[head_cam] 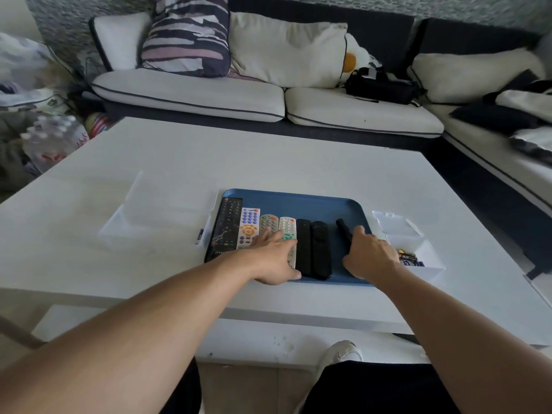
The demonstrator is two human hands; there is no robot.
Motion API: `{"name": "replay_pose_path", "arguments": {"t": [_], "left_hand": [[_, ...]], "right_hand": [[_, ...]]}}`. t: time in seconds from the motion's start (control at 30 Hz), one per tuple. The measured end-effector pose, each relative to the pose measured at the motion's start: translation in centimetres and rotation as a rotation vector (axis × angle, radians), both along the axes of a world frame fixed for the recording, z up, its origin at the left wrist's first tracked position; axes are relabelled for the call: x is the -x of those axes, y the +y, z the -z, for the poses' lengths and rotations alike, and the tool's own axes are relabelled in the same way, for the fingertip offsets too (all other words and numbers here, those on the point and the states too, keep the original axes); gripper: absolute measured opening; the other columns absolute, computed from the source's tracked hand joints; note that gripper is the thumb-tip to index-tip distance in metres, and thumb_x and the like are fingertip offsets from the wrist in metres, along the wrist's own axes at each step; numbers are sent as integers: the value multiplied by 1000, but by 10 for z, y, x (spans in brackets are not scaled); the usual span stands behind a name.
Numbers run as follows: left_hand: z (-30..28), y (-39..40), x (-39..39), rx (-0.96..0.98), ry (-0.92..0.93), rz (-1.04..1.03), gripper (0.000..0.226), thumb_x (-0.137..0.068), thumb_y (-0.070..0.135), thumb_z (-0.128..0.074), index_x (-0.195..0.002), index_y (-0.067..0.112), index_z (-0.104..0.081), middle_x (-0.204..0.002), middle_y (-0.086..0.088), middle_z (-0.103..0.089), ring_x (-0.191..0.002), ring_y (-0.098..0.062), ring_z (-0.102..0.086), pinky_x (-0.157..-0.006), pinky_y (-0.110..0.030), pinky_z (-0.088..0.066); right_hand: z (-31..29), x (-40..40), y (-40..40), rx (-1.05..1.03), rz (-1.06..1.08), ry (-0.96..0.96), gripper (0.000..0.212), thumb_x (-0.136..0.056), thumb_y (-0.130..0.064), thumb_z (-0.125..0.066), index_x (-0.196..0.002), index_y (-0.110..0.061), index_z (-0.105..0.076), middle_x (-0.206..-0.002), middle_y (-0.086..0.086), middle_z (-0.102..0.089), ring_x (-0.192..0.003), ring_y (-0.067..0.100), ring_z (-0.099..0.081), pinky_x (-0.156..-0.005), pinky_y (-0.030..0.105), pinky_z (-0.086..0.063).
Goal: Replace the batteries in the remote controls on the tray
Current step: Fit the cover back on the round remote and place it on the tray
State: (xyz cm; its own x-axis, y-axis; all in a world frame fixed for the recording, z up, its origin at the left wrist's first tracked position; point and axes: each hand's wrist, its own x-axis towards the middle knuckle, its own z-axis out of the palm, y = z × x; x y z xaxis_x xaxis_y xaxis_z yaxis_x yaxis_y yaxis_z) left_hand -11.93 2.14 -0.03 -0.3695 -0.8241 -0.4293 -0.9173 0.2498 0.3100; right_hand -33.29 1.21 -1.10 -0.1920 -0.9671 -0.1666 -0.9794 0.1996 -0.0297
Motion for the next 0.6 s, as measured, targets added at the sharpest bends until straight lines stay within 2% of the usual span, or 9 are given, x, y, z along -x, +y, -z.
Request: {"name": "replay_pose_path", "arguments": {"t": [0.07, 0.17, 0.23, 0.3, 0.33, 0.4, 0.47, 0.53, 0.6], "left_hand": [[-2, 0, -2, 3, 48, -14, 83, -97, 51, -56, -161, 26, -10, -169, -3, 2, -155, -28, 10, -125, -50, -4], [-5, -1, -3, 63, 142, -45, 79, -96, 47, -59, -159, 20, -20, -167, -5, -15, -154, -26, -6, -122, -42, -14], [-6, -4, -2, 114, 227, -102, 70, -97, 43, -59, -155, 16, -31, -161, -9, -29, -150, -28, -20, -119, -38, -23], [-8, -6, -1, 118, 386, -242, 62, -97, 45, -56, -150, 18, -39, -152, -10, -41, -142, -29, -37, -112, -37, -36], [-10, -8, 0, 95, 500, -328, 62, -98, 48, -54, -151, 19, -39, -151, -7, -44, -139, -27, -42, -110, -37, -38], [-19, -10, 1, 34, 754, -472, 63, -99, 54, -48, -152, 20, -39, -151, 0, -48, -138, -21, -46, -112, -37, -37], [-28, -11, -1, -7, 1002, -574, 57, -95, 61, -46, -135, 20, -55, -135, 3, -63, -128, -17, -56, -109, -41, -41], [-34, -11, -6, 25, 1177, -650, 50, -89, 62, -50, -114, 20, -63, -110, 2, -75, -108, -13, -69, -104, -47, -49], [-35, -10, -12, 72, 1317, -718, 40, -95, 48, -60, -113, 13, -61, -98, -4, -78, -92, -15, -75, -98, -47, -55]], "right_hand": [[-2, 3, -3, -9, 60, -72, 24, -91, -18, -52, -109, -11, -37, -96, 10, -52, -90, 32, -53, -71, 35, -40], [-4, 7, -8, -3, 127, -142, 29, -89, -13, -52, -117, -6, -45, -96, 12, -54, -85, 31, -51, -69, 36, -43], [-13, 4, -9, 89, 124, -164, 36, -89, -12, -51, -124, -10, -46, -96, 12, -57, -85, 33, -54, -69, 37, -44], [-28, -4, -9, 253, 47, -224, 42, -92, -17, -49, -133, -21, -46, -101, 9, -63, -83, 32, -57, -71, 37, -46], [-37, -12, -8, 322, -7, -332, 41, -94, -19, -48, -135, -28, -47, -101, 5, -66, -81, 30, -61, -71, 38, -50], [-55, -31, -1, 348, -58, -765, 36, -97, -18, -54, -130, -34, -56, -96, -2, -70, -73, 27, -70, -64, 39, -59], [-68, -49, 7, 261, -51, -1133, 26, -96, -15, -64, -121, -23, -64, -98, 1, -73, -68, 23, -73, -57, 34, -60], [-76, -62, 11, 215, -5, -1295, 23, -91, -18, -72, -112, -12, -65, -95, 8, -74, -68, 22, -72, -59, 30, -59], [-80, -69, 9, 199, 74, -1406, 29, -85, -22, -78, -106, -5, -68, -89, 10, -74, -68, 22, -72, -62, 25, -57]]}}
